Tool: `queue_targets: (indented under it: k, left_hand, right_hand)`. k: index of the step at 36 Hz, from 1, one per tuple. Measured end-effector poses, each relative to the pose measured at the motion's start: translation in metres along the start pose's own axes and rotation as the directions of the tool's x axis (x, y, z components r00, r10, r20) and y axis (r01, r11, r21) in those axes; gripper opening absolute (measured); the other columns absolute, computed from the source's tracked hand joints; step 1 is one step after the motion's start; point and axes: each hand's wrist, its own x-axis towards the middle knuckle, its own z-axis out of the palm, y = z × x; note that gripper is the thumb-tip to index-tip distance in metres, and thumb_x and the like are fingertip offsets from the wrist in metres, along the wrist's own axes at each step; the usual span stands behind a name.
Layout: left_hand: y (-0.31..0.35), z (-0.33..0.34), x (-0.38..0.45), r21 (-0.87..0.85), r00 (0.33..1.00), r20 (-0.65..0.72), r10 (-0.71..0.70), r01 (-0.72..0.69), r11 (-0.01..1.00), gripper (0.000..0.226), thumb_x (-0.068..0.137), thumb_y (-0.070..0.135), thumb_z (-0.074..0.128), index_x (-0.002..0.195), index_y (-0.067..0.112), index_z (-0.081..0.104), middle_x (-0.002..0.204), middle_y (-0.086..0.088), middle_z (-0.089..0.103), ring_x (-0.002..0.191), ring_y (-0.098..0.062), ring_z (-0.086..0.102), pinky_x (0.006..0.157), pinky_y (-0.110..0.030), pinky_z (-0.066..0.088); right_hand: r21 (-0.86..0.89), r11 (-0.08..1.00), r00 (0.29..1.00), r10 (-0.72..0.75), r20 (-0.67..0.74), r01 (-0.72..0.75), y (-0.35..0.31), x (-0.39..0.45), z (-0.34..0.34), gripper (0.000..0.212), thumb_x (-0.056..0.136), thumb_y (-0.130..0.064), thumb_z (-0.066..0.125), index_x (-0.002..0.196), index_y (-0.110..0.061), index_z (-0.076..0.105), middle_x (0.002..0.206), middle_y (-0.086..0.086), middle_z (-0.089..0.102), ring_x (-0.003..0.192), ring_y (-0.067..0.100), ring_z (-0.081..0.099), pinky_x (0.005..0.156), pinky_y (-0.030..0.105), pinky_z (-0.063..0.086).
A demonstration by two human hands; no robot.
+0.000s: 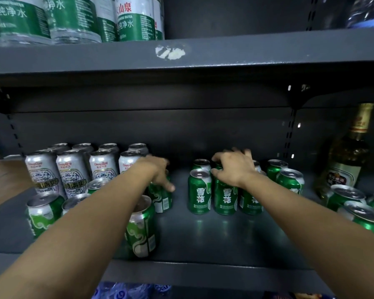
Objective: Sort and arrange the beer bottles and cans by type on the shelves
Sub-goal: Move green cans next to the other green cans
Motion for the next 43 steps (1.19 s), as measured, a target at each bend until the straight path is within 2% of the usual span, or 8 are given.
queue_targets:
  k: [6,14,21,27,32,35,39,43]
  left_hand:
    - [-0.001,0.013,0.000,0.064,0.999,-0.027,0.035,-0.033,0.997,0.068,0.072,0.032,0.083,0.130,0.022,0.049,0.131,-0.003,0.056,0.119,-0.025,0.054,0.095,-0.036,0.048]
    - [0.004,-0.007,-0.025,0.015,0.999,-0.039,0.002,-0.001,1.000,0.078,0.061,0.067,0.076,0.122,0.021,0.058,0.121,0.001,0.061,0.109,-0.024,0.060,0.088,-0.036,0.050]
    - [0.040,-0.009,-0.064,0.025,0.997,-0.066,-0.030,0.032,0.999,0.078,0.063,0.081,0.062,0.111,0.019,0.059,0.092,0.003,0.057,0.094,-0.020,0.059,0.076,-0.029,0.041]
    - [0.062,0.001,-0.078,0.031,0.985,-0.153,-0.078,0.084,0.996,0.080,0.063,0.084,0.059,0.112,0.021,0.062,0.106,0.003,0.064,0.105,-0.019,0.062,0.074,-0.028,0.040]
    - [0.083,0.003,-0.083,0.023,0.973,-0.225,-0.054,0.061,0.998,0.068,0.076,0.076,0.053,0.111,0.019,0.063,0.104,0.002,0.065,0.104,-0.021,0.063,0.072,-0.029,0.041]
    - [0.082,0.001,-0.085,-0.034,0.982,-0.186,-0.035,0.029,0.999,0.062,0.082,0.069,0.051,0.110,0.014,0.063,0.110,-0.002,0.065,0.102,-0.024,0.063,0.075,-0.030,0.043]
    - [0.061,-0.001,-0.081,-0.320,1.000,-0.003,-0.018,0.016,0.947,0.060,0.084,0.064,0.056,0.073,0.005,0.058,0.069,-0.007,0.063,0.060,-0.023,0.063,0.057,-0.027,0.048]
    - [0.054,0.006,-0.075,-0.485,1.000,0.006,0.004,-0.001,0.875,0.057,0.083,0.057,0.065,0.091,0.000,0.068,0.078,-0.014,0.072,0.074,-0.027,0.072,0.074,-0.035,0.059]
  right_hand:
    - [-0.029,0.992,0.981,-0.123,-0.153,0.120,-0.015,-0.002,0.005,0.032,0.091,-0.039,0.049,0.121,-0.029,0.058,0.122,-0.006,0.059,0.123,0.020,0.041,0.100,0.037,0.021]
    - [0.088,0.968,0.930,-0.198,-0.310,0.235,-0.036,-0.015,-0.001,0.032,0.086,-0.025,0.052,0.117,-0.024,0.059,0.113,-0.005,0.062,0.110,0.020,0.050,0.089,0.032,0.028]
    - [0.204,0.928,0.950,-0.306,-0.062,0.312,-0.045,-0.047,0.000,0.066,0.085,-0.039,0.060,0.140,-0.024,0.029,0.138,0.000,0.048,0.112,0.026,0.058,0.083,0.038,0.047]
    - [0.431,0.898,0.955,-0.202,0.218,0.091,-0.021,-0.065,0.010,0.078,0.080,-0.042,0.071,0.140,-0.020,0.028,0.135,0.000,0.051,0.093,0.017,0.052,0.079,0.026,0.038]
    - [0.419,0.904,0.956,-0.188,0.226,0.078,-0.027,-0.082,0.023,0.106,0.074,-0.051,0.076,0.152,-0.020,0.011,0.150,0.001,0.039,0.132,0.024,0.044,0.098,0.034,0.041]
    - [0.492,0.870,0.984,-0.111,0.140,0.028,-0.037,-0.080,0.031,0.088,0.075,-0.049,0.077,0.143,-0.019,0.030,0.133,0.004,0.056,0.119,0.024,0.054,0.087,0.033,0.046]
    - [0.563,0.826,0.988,-0.104,0.114,0.022,-0.040,-0.073,0.033,0.060,0.077,-0.042,0.077,0.122,-0.016,0.046,0.120,0.004,0.061,0.109,0.024,0.057,0.087,0.034,0.047]
    - [0.543,0.839,0.979,-0.144,0.144,0.043,-0.033,-0.069,0.024,0.060,0.078,-0.036,0.078,0.126,-0.015,0.048,0.110,0.001,0.058,0.099,0.020,0.056,0.078,0.026,0.041]
